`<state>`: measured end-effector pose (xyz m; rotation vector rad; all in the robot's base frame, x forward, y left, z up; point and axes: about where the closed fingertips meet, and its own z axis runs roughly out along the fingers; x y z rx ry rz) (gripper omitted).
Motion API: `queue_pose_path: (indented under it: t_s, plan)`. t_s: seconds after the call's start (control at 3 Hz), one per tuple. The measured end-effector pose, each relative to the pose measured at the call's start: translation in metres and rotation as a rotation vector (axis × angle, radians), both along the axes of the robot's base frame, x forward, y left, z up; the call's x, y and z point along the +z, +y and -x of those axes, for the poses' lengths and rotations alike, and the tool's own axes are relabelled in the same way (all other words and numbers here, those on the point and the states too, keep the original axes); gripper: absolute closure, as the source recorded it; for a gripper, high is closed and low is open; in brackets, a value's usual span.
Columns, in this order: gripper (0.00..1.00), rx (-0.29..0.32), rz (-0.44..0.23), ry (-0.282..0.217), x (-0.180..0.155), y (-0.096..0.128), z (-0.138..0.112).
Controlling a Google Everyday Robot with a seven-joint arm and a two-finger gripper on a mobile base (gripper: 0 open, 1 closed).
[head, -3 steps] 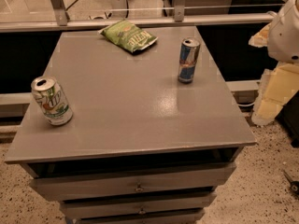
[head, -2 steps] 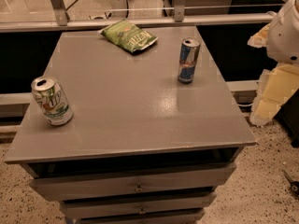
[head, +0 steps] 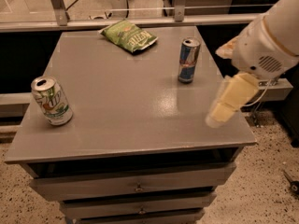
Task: Pick 7up can
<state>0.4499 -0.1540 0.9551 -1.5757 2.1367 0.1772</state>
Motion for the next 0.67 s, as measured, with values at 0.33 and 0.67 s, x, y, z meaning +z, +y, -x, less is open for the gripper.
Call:
queue_pose_path:
  t_s: [0.33, 0.67]
  plan:
    - [0.0, 0.095, -0.26, 0.032, -0.003, 0.101, 0.004]
    - [0.0, 0.16, -0.441, 0.047, 0.007, 0.179, 0.009]
